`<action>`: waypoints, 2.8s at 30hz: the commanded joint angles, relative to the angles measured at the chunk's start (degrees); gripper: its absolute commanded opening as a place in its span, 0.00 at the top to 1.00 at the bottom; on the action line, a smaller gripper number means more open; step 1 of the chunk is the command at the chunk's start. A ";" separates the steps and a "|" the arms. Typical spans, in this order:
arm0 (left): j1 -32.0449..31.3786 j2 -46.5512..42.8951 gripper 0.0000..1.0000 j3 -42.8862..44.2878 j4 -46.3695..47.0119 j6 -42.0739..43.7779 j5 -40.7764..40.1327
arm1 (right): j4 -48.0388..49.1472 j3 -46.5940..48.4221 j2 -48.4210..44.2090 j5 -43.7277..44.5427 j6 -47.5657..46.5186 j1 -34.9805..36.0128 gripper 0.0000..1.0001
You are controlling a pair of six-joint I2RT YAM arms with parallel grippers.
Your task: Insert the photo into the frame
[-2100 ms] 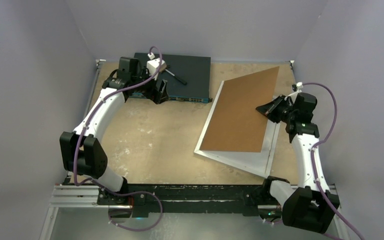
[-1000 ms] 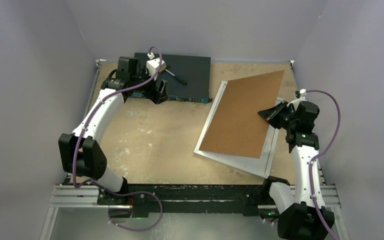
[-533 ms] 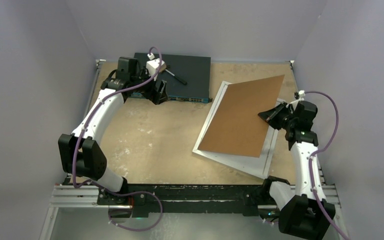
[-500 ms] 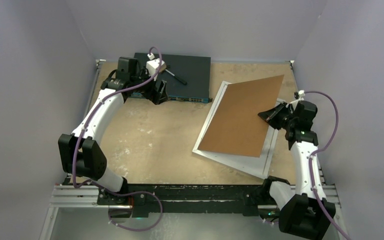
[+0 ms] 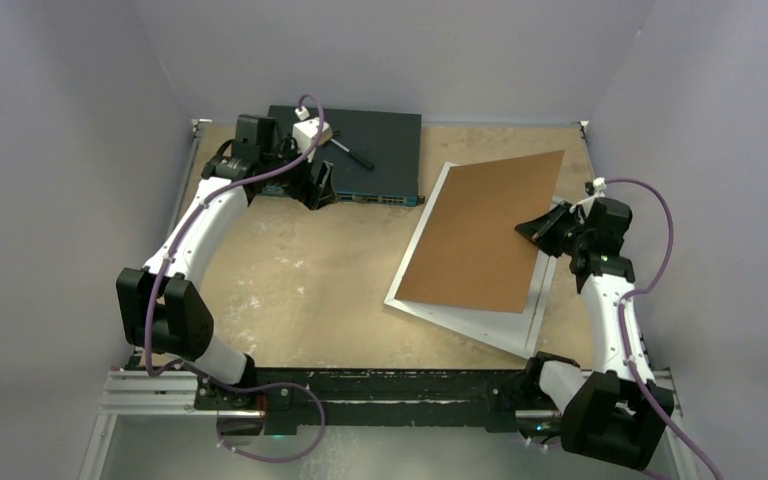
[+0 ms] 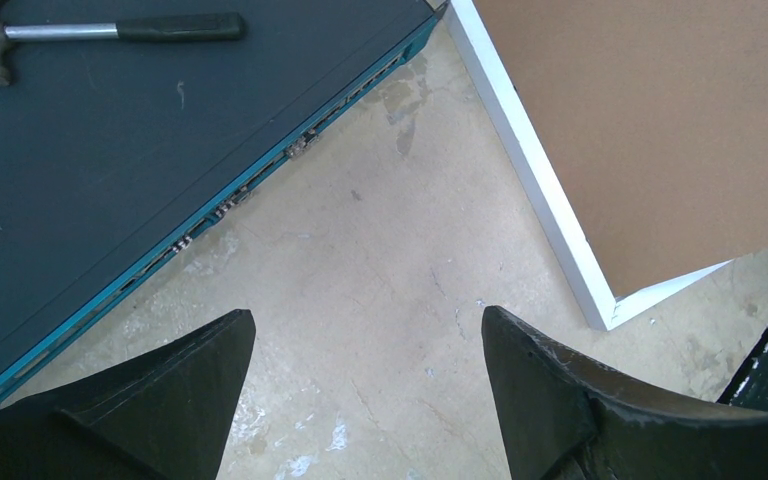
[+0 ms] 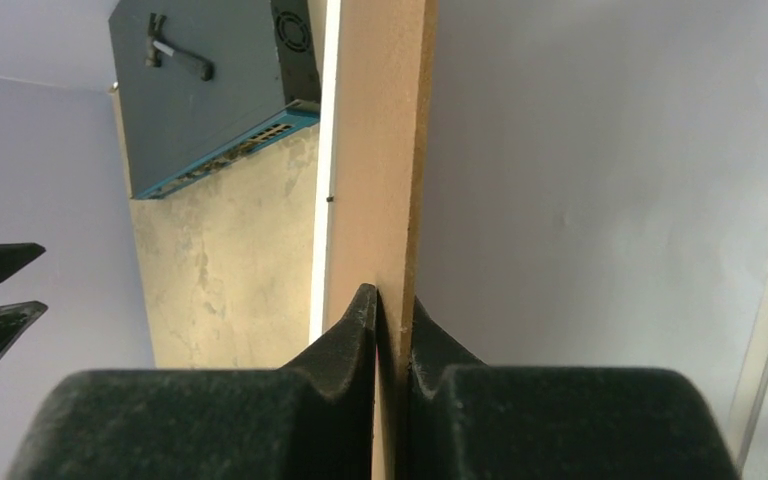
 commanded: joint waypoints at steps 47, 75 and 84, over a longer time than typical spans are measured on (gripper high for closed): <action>0.19 -2.27 0.20 -2.05 0.90 1.37 2.36 | -1.73 -0.34 -2.24 -4.29 -2.85 -0.92 1.00; 0.14 -2.20 0.21 -2.06 1.16 1.44 2.43 | -0.43 -0.58 2.65 -2.30 -4.88 -1.25 1.00; 0.19 -1.84 0.21 -1.56 1.09 1.56 2.95 | -3.08 0.63 2.91 5.38 -8.77 -1.27 0.53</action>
